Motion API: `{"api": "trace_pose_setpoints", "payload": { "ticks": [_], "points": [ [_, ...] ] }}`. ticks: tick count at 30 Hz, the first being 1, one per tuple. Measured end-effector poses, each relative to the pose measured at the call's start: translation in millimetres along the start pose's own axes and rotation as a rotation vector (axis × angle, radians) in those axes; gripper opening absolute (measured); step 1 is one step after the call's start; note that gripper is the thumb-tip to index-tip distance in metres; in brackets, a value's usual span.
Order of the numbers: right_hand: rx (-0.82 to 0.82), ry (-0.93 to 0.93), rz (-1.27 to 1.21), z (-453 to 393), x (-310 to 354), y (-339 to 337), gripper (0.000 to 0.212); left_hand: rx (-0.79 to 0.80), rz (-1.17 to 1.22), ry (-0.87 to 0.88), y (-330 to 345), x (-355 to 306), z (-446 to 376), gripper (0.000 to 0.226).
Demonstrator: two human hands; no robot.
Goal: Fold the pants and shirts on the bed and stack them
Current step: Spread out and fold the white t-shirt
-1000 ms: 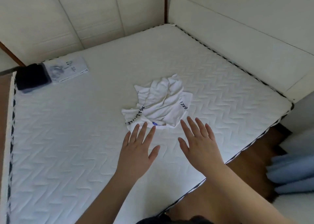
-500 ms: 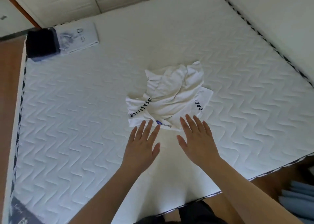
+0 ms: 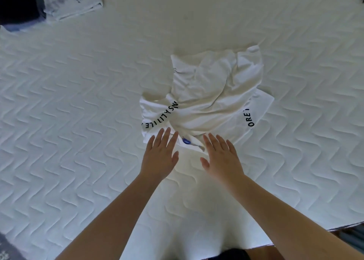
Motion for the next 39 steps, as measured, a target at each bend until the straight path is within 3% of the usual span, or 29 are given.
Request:
{"api": "trace_pose_setpoints", "payload": {
  "ticks": [8, 13, 18, 30, 35, 39],
  "points": [
    [0.136, -0.041, 0.026, -50, -8, 77, 0.068, 0.172, -0.131, 0.099, 83, 35, -56, 0.066],
    [0.132, -0.057, 0.079, -56, -7, 94, 0.047, 0.202, -0.16, 0.084, 100, 51, -79, 0.057],
    [0.087, -0.047, 0.126, -53, -11, 93, 0.033, 0.152, -0.111, 0.071, 95, 61, -81, 0.04],
    [0.004, -0.065, 0.049, -14, -35, 66, 0.017, 0.146, -0.11, 0.175, 71, 49, -33, 0.031],
    [-0.149, -0.052, -0.024, 15, -46, 44, 0.012, 0.178, -0.086, 0.221, 49, 33, -14, 0.055],
    [-0.185, -0.061, -0.003, 25, -49, 32, 0.012, 0.049, -0.107, 0.353, 26, 26, -5, 0.044]
  ]
}}
Point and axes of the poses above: each hand's wrist, its own z-axis away from the middle knuckle, its own y-axis out of the palm, x = y × z, the point moved 2 cm from there along -z, towards the middle knuckle, and after that the axes turned 10 degrees about -x, right-handed, at the moved point
